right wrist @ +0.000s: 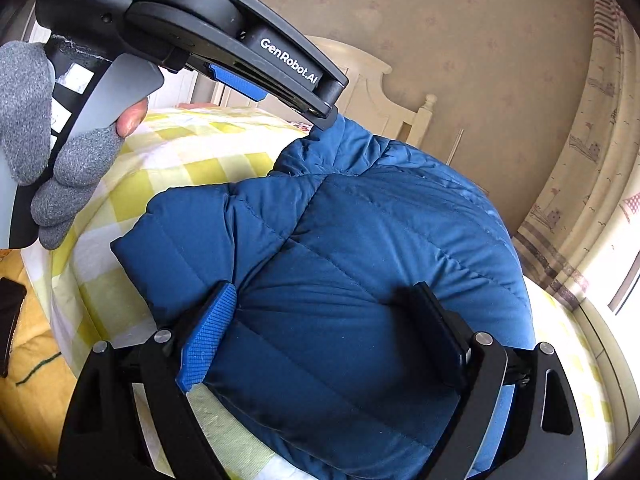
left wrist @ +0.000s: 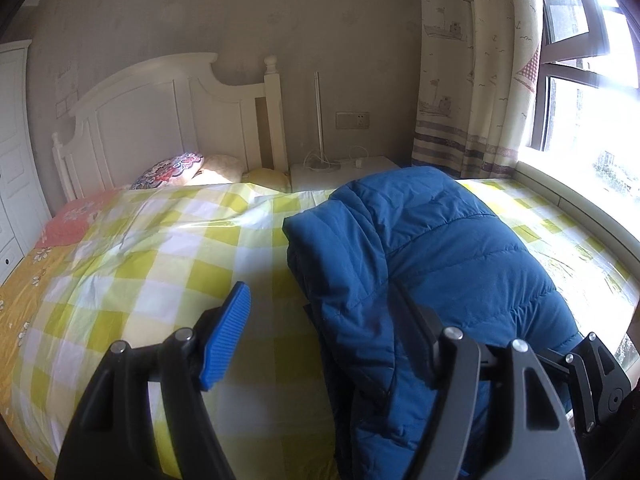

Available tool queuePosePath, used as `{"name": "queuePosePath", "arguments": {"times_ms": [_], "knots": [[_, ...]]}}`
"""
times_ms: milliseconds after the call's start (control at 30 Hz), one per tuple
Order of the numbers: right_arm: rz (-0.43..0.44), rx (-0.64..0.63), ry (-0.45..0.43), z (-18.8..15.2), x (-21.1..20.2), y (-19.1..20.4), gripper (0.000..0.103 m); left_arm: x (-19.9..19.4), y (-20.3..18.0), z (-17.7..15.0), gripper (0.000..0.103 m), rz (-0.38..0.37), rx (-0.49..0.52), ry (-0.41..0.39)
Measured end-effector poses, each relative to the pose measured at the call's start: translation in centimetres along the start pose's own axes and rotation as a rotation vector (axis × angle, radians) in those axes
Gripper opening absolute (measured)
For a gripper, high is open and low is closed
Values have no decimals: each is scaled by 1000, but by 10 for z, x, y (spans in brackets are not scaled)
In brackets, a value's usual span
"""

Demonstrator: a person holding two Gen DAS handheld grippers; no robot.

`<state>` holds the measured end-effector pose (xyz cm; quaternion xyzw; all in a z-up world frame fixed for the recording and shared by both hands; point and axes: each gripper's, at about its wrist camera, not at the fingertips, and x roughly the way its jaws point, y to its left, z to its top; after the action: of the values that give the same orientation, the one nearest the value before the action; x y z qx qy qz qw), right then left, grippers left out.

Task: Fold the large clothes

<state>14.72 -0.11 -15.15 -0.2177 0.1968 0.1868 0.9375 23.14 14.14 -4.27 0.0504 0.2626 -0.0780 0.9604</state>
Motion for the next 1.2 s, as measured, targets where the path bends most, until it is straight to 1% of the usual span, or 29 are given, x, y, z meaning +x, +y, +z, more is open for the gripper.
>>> {"name": "queuePosePath", "arguments": {"times_ms": [133, 200, 233, 267, 300, 333, 367, 433, 467, 500, 533, 600, 733, 800, 833, 933, 967, 1000, 1033, 1100, 1133, 1200], "knots": [[1, 4, -2, 0, 2, -2, 86, 9, -9, 9, 70, -7, 5, -4], [2, 6, -3, 0, 2, -2, 87, 15, -17, 21, 70, -33, 4, -24], [2, 8, -4, -1, 2, -2, 87, 19, -22, 28, 72, -55, 8, -38], [2, 9, -5, -1, 2, -2, 87, 25, -28, 36, 78, -82, 13, -47], [1, 8, -3, -1, 3, -2, 87, 35, -35, 44, 81, -109, 26, -40], [1, 5, -2, -1, 3, -1, 87, 48, -41, 50, 82, -130, 46, -19], [1, 2, -3, -1, 3, -1, 87, 65, -47, 53, 83, -132, 63, 8], [2, -3, -6, -3, 3, 0, 87, 113, -51, 45, 89, -78, 89, 107], [4, -16, -9, -3, 3, 3, 87, 132, -46, 38, 95, -98, 60, 134], [-5, -39, -6, -3, 5, 6, 87, 142, -34, 34, 97, -148, -8, 136], [-8, -49, -6, -2, 7, 8, 88, 149, -22, 31, 97, -149, -66, 151], [-1, -49, -11, -3, 10, 10, 88, 156, -7, 25, 97, -146, -137, 170], [-7, -63, -16, -4, 11, 14, 89, 168, 19, 12, 98, -199, -266, 215], [2, -69, -5, -2, 10, 13, 89, 172, 26, 9, 99, -203, -302, 234], [21, -70, 4, 0, 8, 10, 89, 171, 25, 9, 99, -191, -296, 237], [157, -49, 25, 9, -9, -13, 86, 161, 15, 12, 99, -105, -234, 205], [187, -21, 13, 12, -18, -26, 83, 157, 15, 12, 99, -80, -234, 193], [198, 17, -9, 15, -27, -44, 80, 154, 16, 12, 99, -57, -236, 183], [194, 48, -31, 20, -34, -62, 78, 152, 16, 11, 99, -40, -237, 174], [150, 93, -74, 33, -40, -103, 76, 148, 15, 12, 99, -19, -231, 164], [131, 116, -82, 41, -36, -124, 74, 147, 14, 12, 99, -11, -225, 164], [117, 170, -58, 61, -12, -164, 71, 147, 12, 13, 99, 3, -215, 164]]}}
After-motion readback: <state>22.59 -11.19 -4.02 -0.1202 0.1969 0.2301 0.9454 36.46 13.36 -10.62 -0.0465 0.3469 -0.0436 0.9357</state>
